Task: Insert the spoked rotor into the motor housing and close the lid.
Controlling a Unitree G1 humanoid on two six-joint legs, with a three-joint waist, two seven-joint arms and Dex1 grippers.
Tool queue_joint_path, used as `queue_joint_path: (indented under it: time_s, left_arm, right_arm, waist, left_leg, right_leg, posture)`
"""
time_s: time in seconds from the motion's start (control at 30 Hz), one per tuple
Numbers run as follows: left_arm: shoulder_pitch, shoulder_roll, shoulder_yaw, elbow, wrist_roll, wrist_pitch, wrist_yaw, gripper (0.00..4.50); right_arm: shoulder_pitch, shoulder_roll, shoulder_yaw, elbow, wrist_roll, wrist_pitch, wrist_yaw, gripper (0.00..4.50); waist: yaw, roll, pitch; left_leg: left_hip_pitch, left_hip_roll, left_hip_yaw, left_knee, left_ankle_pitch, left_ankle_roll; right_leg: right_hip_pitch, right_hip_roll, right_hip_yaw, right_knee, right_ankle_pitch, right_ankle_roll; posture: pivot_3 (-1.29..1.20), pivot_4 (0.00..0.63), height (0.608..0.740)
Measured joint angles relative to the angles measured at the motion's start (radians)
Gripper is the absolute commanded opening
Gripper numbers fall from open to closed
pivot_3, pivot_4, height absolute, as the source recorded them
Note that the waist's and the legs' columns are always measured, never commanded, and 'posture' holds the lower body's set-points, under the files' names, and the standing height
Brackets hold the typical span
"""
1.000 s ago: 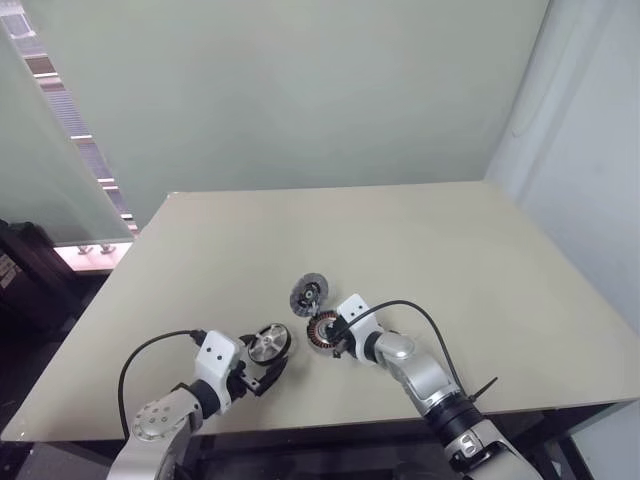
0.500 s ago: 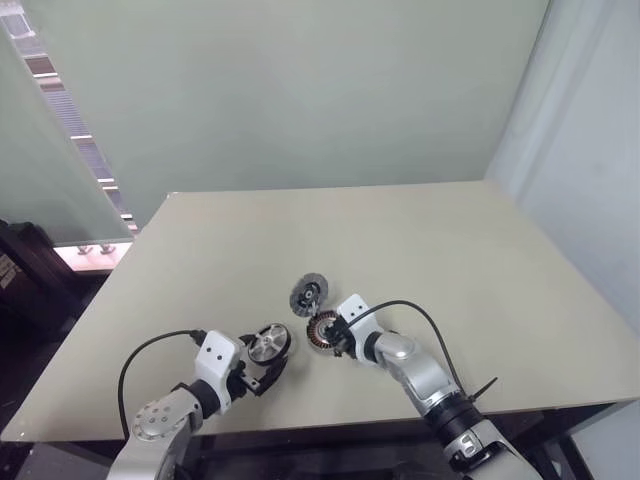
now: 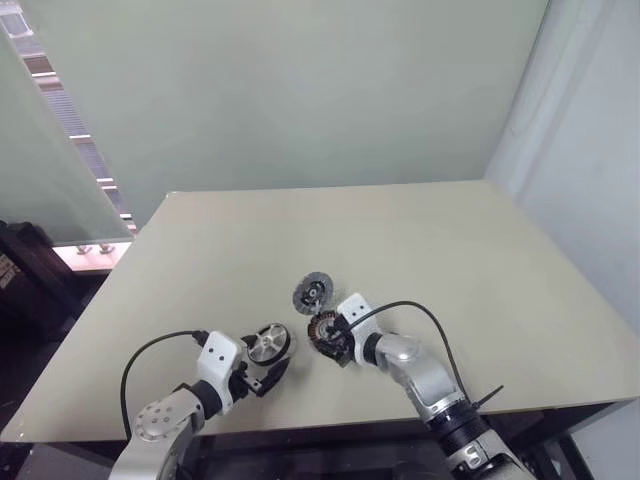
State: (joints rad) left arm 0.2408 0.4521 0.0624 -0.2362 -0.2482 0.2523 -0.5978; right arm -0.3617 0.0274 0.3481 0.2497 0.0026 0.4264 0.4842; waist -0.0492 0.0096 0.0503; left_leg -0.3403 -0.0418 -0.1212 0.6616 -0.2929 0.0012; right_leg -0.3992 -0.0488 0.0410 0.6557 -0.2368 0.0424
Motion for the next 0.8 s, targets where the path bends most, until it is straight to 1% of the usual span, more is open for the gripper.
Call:
queue_joint_path:
  time_s: [0.23,0.47,0.77,0.8]
  left_arm:
    - [-0.002,0.000,0.000,0.000,0.000,0.000,0.000,4.50]
    - [-0.009,0.000,0.000,0.001,-0.001,0.000,0.000,4.50]
    - [-0.015,-0.001,-0.001,0.012,0.000,0.000,0.000,4.50]
    - [-0.015,-0.001,-0.002,0.012,0.000,0.000,0.000,4.50]
  right_arm:
    - [0.019,-0.039,-0.022,-0.093,0.030,0.000,0.022,3.88]
    - [0.022,-0.078,-0.049,-0.115,0.037,0.002,0.029,3.88]
    - [0.031,-0.084,-0.047,-0.114,0.033,-0.009,0.025,3.88]
    - [0.031,-0.080,-0.045,-0.111,0.031,-0.016,0.018,3.51]
  waist:
    - [0.000,0.000,0.000]
    - [0.000,0.000,0.000]
    - [0.000,0.000,0.000]
    - [0.000,0.000,0.000]
  left_leg:
    - [0.000,0.000,0.000,0.000,0.000,0.000]
    - [0.000,0.000,0.000,0.000,0.000,0.000]
    - [0.000,0.000,0.000,0.000,0.000,0.000]
    - [0.000,0.000,0.000,0.000,0.000,0.000]
  right_leg:
    - [0.000,0.000,0.000,0.000,0.000,0.000]
    - [0.000,0.000,0.000,0.000,0.000,0.000]
    - [0.000,0.000,0.000,0.000,0.000,0.000]
    - [0.000,0.000,0.000,0.000,0.000,0.000]
  posture:
    - [0.00,0.000,0.740]
    - [0.00,0.000,0.740]
    - [0.00,0.000,0.740]
    - [0.00,0.000,0.740]
